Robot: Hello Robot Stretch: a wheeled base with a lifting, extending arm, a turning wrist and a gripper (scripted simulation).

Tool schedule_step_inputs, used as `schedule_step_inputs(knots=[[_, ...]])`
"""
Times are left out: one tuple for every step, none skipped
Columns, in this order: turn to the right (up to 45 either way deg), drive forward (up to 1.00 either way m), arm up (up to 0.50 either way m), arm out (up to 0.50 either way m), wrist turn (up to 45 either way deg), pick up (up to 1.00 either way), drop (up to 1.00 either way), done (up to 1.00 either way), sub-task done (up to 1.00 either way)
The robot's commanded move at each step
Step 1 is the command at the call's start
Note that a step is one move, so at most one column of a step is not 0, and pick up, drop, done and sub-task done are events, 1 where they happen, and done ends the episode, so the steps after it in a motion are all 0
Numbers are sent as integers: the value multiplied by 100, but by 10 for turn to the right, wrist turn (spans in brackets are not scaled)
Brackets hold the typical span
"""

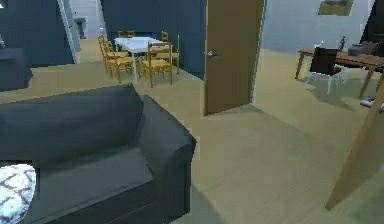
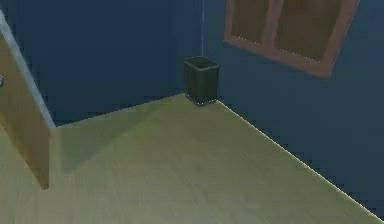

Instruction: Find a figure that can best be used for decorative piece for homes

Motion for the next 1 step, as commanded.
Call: schedule_step_inputs(knots=[[240,0,0,0,0,0,0,0,0]])
